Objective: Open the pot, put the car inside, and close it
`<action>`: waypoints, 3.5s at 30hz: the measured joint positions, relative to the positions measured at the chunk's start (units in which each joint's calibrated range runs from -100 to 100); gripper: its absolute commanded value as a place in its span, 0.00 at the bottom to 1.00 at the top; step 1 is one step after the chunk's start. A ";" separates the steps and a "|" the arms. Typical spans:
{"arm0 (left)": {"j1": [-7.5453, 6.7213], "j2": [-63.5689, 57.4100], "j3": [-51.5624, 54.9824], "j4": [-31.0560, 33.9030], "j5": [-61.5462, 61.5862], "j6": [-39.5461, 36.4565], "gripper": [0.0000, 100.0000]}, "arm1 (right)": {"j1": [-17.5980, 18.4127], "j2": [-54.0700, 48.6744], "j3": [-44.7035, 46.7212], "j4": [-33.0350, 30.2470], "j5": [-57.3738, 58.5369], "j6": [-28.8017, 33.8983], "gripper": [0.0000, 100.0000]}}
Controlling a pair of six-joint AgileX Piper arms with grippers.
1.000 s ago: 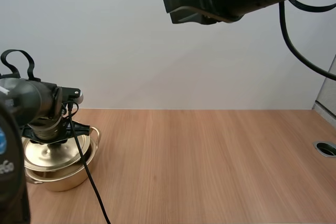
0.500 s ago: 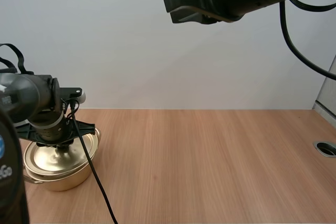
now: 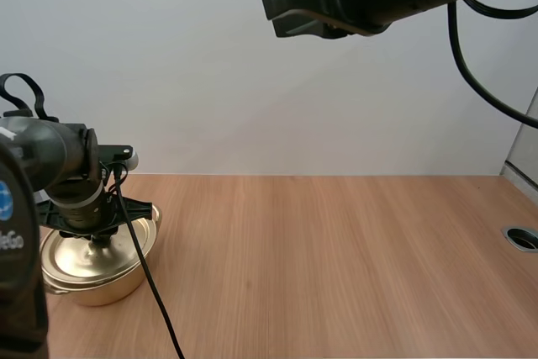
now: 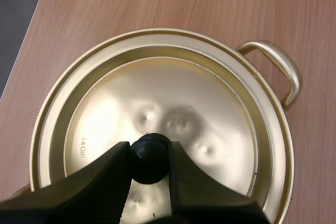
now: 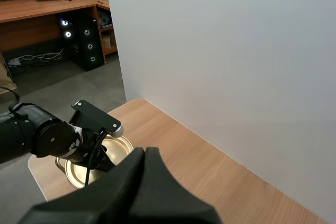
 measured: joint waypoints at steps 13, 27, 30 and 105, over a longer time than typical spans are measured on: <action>0.00 2.07 0.00 0.51 -0.52 -0.10 0.00 | 0.00 0.00 0.00 0.16 0.00 0.00 0.00; 0.00 2.07 0.00 2.27 -4.56 2.24 0.87 | 0.00 0.00 0.00 0.73 0.00 0.00 0.00; 0.00 2.07 0.00 2.27 -5.13 2.25 0.87 | 0.00 0.00 0.00 0.73 0.00 0.00 0.00; -12.12 -52.70 29.56 -7.15 -51.65 -2.79 0.00 | 0.08 -10.54 51.75 -58.54 -49.42 44.64 0.00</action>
